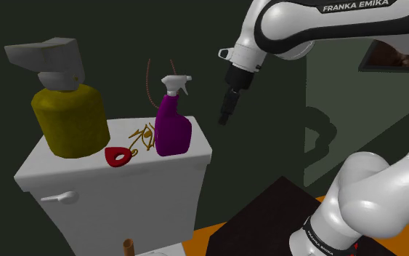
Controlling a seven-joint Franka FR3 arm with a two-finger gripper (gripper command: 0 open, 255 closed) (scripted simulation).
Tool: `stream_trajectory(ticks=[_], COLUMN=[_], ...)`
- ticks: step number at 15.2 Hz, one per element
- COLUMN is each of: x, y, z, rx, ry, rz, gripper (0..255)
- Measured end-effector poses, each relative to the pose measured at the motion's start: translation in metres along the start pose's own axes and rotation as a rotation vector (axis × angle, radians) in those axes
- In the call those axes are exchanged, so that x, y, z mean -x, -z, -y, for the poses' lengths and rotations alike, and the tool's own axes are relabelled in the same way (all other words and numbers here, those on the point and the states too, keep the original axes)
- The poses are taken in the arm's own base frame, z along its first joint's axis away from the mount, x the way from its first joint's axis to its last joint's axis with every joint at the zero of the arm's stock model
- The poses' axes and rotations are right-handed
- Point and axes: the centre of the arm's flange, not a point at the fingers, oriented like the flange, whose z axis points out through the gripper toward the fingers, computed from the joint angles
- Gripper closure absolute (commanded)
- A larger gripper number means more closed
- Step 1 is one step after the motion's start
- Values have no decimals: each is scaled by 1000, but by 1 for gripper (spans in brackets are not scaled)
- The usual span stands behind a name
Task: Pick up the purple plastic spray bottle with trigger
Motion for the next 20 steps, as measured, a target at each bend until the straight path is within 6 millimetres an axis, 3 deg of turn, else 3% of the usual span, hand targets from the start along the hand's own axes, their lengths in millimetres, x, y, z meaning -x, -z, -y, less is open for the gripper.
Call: stream_trajectory(ticks=[8, 11, 20], x=[-59, -78, -74], y=[2, 5, -30], z=[38, 63, 64], rx=[-32, -44, -48], ry=[345, 474, 520], rz=[-208, -286, -314], gripper=[0, 0, 0])
